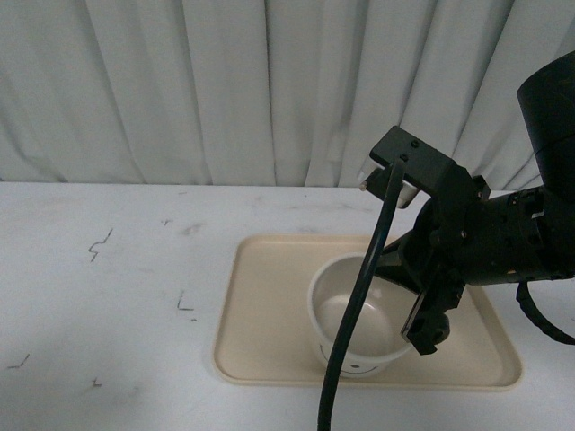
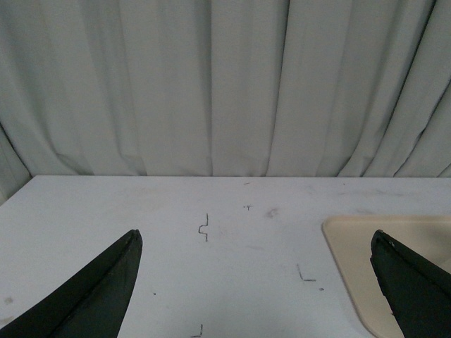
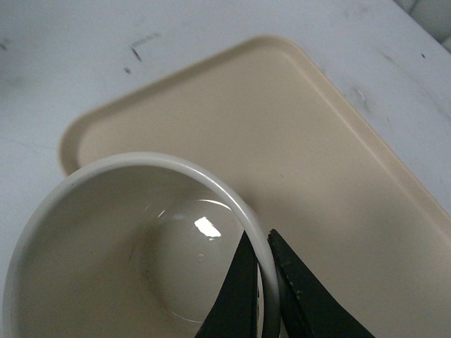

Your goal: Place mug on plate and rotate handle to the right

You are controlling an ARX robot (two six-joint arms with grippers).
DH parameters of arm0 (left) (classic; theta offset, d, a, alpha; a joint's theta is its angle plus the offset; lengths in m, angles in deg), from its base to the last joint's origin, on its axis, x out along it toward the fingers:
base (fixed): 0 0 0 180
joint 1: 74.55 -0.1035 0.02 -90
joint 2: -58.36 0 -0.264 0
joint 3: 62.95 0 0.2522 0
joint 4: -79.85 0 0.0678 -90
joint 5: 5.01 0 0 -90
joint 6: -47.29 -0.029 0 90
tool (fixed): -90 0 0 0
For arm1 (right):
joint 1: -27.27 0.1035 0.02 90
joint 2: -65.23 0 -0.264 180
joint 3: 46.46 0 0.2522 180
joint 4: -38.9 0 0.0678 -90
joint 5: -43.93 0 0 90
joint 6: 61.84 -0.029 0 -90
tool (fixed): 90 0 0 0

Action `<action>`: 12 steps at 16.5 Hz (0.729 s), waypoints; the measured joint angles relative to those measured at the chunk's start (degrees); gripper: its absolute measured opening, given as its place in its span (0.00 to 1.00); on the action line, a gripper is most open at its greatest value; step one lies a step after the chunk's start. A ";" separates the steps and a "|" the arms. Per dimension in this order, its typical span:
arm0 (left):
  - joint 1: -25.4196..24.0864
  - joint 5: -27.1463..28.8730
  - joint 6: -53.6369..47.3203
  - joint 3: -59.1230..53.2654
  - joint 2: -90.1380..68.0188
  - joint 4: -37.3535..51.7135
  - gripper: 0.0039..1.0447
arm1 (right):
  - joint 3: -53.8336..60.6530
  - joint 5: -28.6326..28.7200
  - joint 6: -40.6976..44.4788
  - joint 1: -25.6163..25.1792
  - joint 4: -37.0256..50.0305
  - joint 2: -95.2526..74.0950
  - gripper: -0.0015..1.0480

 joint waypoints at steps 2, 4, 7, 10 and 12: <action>0.00 -0.02 0.00 0.00 0.00 -0.02 0.94 | -0.98 4.33 0.57 -1.53 -2.03 0.66 0.04; 0.00 0.00 0.00 0.00 0.00 0.00 0.94 | -1.51 6.12 1.51 -3.78 -3.54 1.07 0.04; 0.00 0.00 0.00 0.00 0.00 0.00 0.94 | -1.70 8.63 4.46 -8.59 -9.31 1.42 0.04; 0.02 0.00 0.00 0.00 0.00 0.00 0.94 | -2.51 9.35 5.99 -11.41 -9.70 0.68 0.04; 0.00 0.00 0.00 0.00 0.00 -0.02 0.94 | -3.41 9.57 6.58 -12.09 -10.14 -0.94 0.04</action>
